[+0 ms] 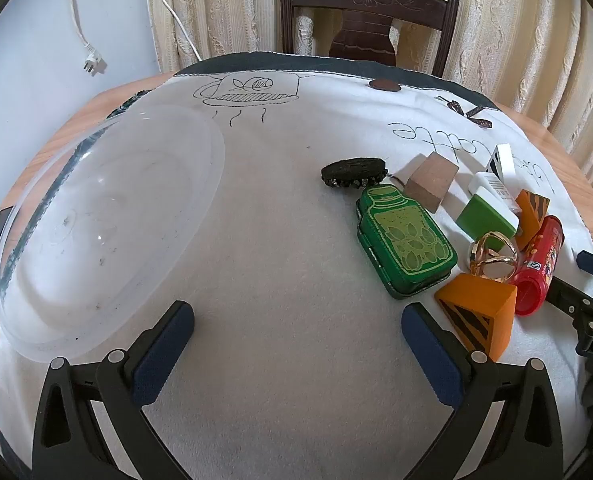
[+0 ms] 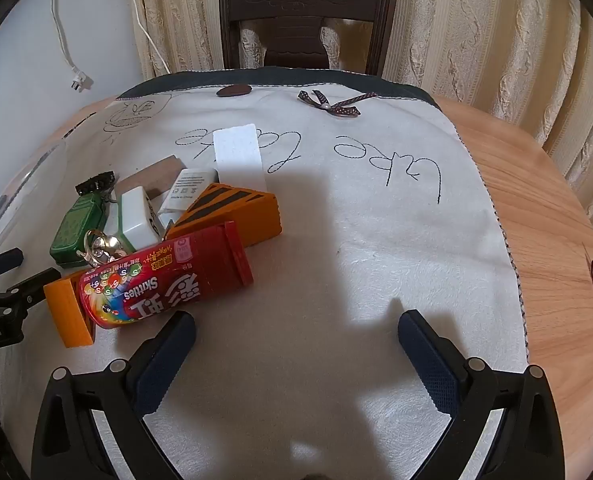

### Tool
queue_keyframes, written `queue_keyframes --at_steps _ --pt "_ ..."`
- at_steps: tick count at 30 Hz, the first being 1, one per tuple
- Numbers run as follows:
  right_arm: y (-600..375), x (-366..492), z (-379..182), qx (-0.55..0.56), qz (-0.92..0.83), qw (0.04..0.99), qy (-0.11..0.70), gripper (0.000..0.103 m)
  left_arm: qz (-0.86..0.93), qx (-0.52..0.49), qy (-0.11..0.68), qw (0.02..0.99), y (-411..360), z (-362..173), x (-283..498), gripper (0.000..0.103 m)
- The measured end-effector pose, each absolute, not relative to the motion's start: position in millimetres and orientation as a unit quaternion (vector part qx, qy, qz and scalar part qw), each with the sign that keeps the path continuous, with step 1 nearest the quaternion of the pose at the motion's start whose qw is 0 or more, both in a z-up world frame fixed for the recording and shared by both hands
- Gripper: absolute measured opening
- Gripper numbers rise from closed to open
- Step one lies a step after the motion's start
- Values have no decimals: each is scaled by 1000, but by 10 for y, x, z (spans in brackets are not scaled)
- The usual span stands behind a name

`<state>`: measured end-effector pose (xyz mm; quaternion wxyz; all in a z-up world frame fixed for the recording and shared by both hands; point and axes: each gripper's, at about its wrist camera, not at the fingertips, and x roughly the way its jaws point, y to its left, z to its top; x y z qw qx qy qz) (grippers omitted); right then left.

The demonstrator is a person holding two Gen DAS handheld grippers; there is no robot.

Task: Organize rigid objects

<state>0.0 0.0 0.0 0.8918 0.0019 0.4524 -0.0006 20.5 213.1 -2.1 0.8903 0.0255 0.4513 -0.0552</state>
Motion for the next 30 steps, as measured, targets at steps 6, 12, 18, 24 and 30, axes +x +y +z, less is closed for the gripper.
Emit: queue_keyframes --at_steps 6,12,18,24,30 --pt "-1 0 1 2 -1 892 452 103 -55 26 451 890 2131 -21 204 103" --pt "1 0 0 2 -1 892 452 103 -55 25 451 890 2135 -23 202 103" --pt "0 0 0 2 -1 892 452 103 -51 23 451 891 2140 -24 203 103" --pt "0 0 0 2 -1 892 452 103 -47 21 456 888 2120 -6 236 103" --pt "0 0 0 2 -1 892 452 103 -48 22 477 878 2128 -4 275 103"
